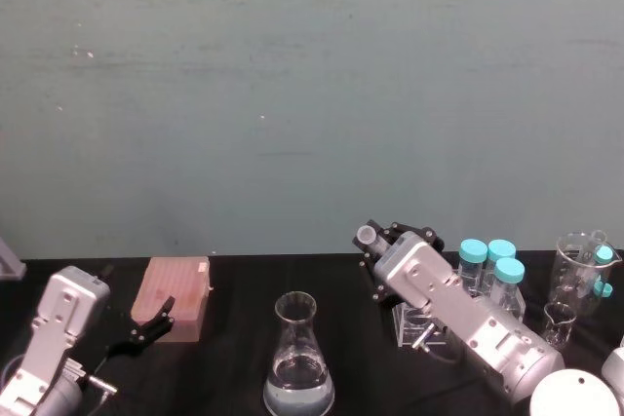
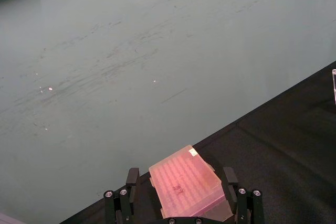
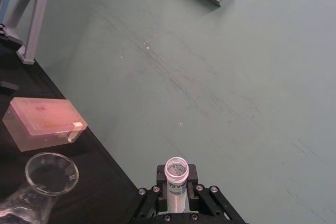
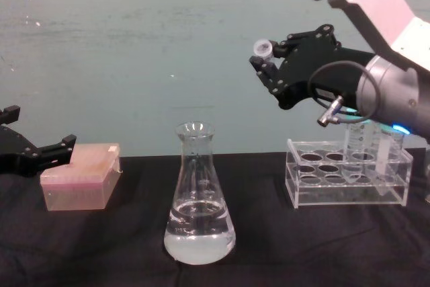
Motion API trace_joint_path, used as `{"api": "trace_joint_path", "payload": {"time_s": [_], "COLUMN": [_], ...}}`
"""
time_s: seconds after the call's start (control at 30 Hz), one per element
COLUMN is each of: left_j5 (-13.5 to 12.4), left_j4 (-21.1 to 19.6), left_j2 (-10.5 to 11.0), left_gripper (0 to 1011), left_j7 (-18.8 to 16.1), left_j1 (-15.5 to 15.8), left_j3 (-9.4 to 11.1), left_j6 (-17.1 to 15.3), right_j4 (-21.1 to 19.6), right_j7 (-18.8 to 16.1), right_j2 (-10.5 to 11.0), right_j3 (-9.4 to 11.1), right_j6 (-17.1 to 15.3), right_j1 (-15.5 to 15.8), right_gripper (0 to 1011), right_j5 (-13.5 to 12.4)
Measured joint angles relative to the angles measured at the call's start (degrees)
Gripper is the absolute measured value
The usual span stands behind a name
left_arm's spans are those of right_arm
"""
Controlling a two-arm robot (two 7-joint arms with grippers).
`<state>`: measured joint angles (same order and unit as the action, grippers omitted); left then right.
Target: Pour the liquid from the test tube into the beaker using one hand.
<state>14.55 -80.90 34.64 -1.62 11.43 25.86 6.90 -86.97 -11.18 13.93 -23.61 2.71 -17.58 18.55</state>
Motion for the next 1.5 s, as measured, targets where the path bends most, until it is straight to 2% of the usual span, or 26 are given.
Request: {"api": "trace_joint_path", "payload": {"time_s": [0.37,1.5], "left_j5": [0.0,0.0], "left_j4": [0.0,0.0], "left_j2": [0.0,0.0], "left_gripper": [1000,1000], "left_j7": [0.0,0.0], "left_j1": [0.0,0.0], "left_j3": [0.0,0.0], "left_j6": [0.0,0.0], "right_j4": [-0.4,3.6], "right_j7": [-0.5,-0.2], "right_j2": [-0.6,-2.7], "right_j3": [-1.2,-4.2], "right_j6": [-0.4,0.9], "right_j1": [0.3,-3.0], "right_gripper": [208,208], "right_j5": [1.7,4.9]}}
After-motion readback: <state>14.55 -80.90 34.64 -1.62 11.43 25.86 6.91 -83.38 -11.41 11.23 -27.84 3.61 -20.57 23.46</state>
